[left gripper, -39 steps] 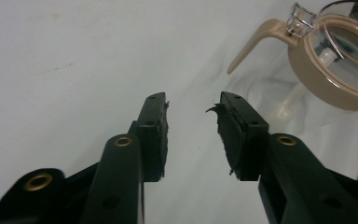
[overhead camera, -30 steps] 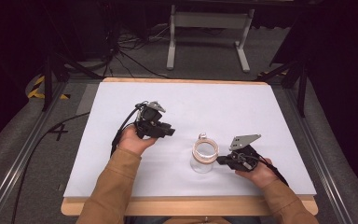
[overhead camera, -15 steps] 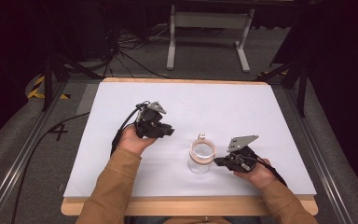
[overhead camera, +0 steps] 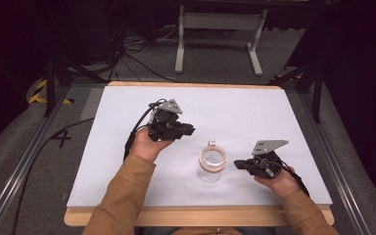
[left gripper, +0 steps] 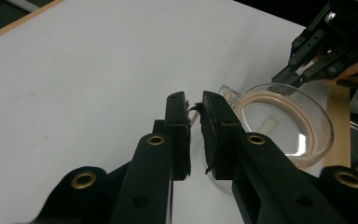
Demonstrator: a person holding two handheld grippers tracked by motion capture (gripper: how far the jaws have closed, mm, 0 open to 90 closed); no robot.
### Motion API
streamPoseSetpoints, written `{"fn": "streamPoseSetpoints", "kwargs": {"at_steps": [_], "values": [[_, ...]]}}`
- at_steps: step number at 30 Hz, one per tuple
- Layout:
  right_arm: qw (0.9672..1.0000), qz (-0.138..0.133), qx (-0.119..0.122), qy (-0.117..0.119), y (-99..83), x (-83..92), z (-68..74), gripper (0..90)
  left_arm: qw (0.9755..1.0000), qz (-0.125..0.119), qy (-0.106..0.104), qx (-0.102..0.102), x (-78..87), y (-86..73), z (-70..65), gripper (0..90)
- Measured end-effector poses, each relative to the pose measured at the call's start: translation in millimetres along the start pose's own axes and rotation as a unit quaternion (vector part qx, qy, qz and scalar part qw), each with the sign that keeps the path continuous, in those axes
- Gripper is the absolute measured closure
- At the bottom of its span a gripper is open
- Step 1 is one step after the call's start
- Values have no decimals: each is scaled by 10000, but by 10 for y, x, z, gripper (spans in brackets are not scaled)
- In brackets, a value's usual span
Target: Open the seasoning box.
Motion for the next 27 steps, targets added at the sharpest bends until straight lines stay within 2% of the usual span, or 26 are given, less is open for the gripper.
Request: {"fn": "streamPoseSetpoints", "kwargs": {"at_steps": [2,5,7,12,13,16,20,27], "values": [[10000,13,1,-10,-16,4,8,895,9999,23,-115,16,-74,3,-7,798],[10000,12,-4,-31,-47,12,15,895,9994,-109,-295,175,-167,26,-6,798],[10000,25,-15,-37,-64,18,19,895,9989,-215,-355,222,-247,56,-2,798],[10000,18,-25,-51,-95,26,24,895,9987,-269,-372,224,-391,78,-11,798],[10000,18,-19,-56,-100,26,23,895,9984,-287,-386,300,-440,78,-12,799],[10000,41,-23,-51,-125,28,31,894,9963,-368,-605,494,-532,91,-39,799],[10000,1,-27,-61,-126,45,26,894,9959,-318,-737,406,-579,102,-98,782],[10000,15,-6,-40,-125,35,45,893,9957,-208,-789,447,-614,76,-113,793]]}}
Point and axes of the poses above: each handheld gripper's, and its own axes: x roughly backward along the jaws, y roughly out of its top, z roughly to its left, the point moved 9 cm from there along -x, roughly forward along the jaws, and after that the axes turned 15 degrees about -x, right-handed, at the moved point
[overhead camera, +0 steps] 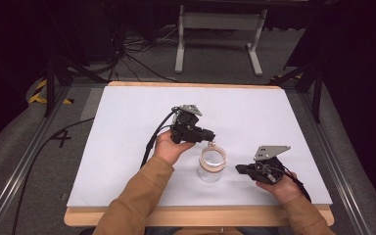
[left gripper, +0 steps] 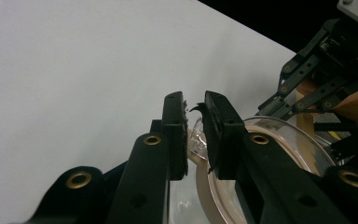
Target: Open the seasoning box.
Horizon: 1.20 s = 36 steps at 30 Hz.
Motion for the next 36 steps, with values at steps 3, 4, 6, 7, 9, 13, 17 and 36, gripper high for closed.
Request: {"fn": "streamPoseSetpoints", "kwargs": {"at_steps": [3,4,6,7,9,13,17,36], "values": [[10000,5,12,25,4,-1,18,893,10000,33,1,28,-17,-5,-14,822],[10000,8,18,30,5,-2,24,893,10000,19,-7,13,-19,-1,-14,833],[10000,13,37,55,7,-1,43,893,10000,55,5,-16,-16,-2,-14,848],[10000,9,53,58,11,0,50,893,10000,44,16,-13,-16,0,-16,853],[10000,4,53,64,13,1,57,893,10000,46,24,-7,-14,0,-16,861],[9999,-8,103,100,28,10,88,893,10000,47,22,13,-15,0,-14,863],[9998,-21,162,102,61,51,123,892,10000,27,-6,33,-17,0,-13,865],[9980,-247,396,432,253,215,467,895,9998,-18,-96,154,-24,-5,5,865]]}}
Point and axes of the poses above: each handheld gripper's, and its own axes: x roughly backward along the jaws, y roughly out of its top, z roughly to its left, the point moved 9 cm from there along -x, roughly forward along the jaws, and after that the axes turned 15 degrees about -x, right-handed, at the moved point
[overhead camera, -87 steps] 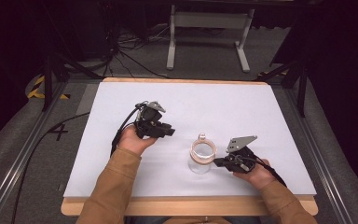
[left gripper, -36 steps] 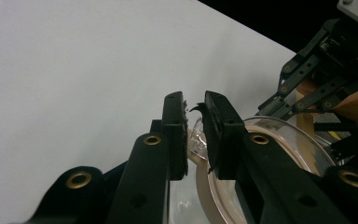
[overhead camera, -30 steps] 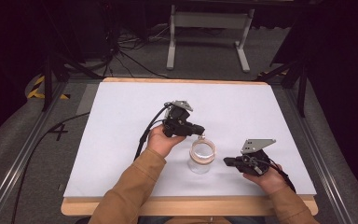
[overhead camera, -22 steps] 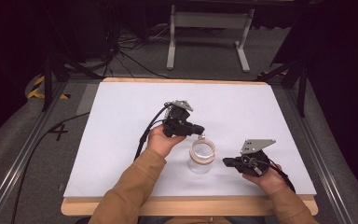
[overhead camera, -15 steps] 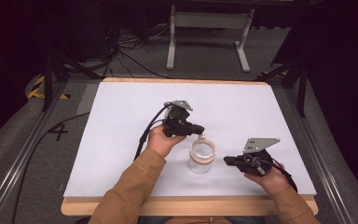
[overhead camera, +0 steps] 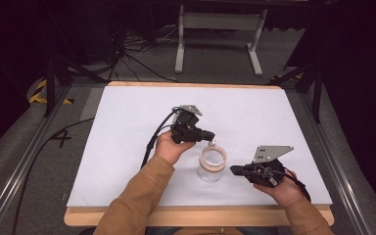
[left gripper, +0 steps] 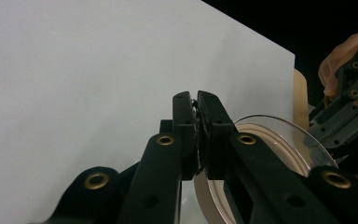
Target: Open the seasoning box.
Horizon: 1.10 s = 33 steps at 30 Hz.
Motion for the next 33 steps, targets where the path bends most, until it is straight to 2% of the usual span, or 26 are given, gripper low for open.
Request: {"fn": "streamPoseSetpoints", "kwargs": {"at_steps": [16,30,33], "values": [[9998,52,10,168,38,-76,159,897,10000,-29,-3,22,-11,6,3,865],[9997,119,-33,199,39,-123,192,897,10000,-9,-7,48,-11,3,12,865],[9997,118,-105,173,39,-135,177,897,10000,-11,-7,75,-12,1,17,865]]}}
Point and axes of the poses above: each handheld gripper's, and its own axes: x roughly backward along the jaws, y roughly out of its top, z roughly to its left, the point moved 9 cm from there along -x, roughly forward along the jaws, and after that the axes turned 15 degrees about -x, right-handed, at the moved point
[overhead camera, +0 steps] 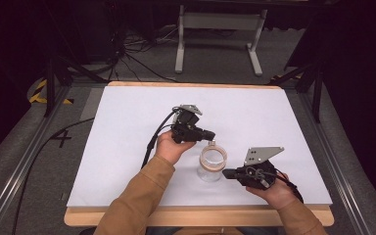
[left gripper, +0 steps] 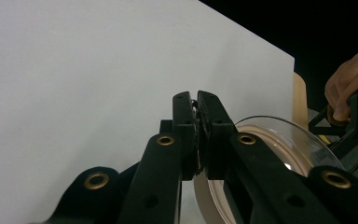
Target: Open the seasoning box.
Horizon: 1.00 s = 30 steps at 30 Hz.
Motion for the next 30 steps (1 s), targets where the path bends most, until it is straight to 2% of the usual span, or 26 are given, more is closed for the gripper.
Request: {"fn": "streamPoseSetpoints", "kwargs": {"at_steps": [11,15,28,30], "values": [[10000,-57,-70,-35,9,-30,-23,898,9999,-30,-82,115,-2,-2,7,865],[9997,-191,-173,-34,48,-25,-37,898,9999,-58,-91,135,-5,0,5,865],[9994,-209,-258,-83,48,-33,-78,898,9998,-56,-105,129,-4,-1,4,865],[9994,-239,-254,-70,55,-32,-74,898,9999,-66,-62,47,-3,5,0,872]]}}
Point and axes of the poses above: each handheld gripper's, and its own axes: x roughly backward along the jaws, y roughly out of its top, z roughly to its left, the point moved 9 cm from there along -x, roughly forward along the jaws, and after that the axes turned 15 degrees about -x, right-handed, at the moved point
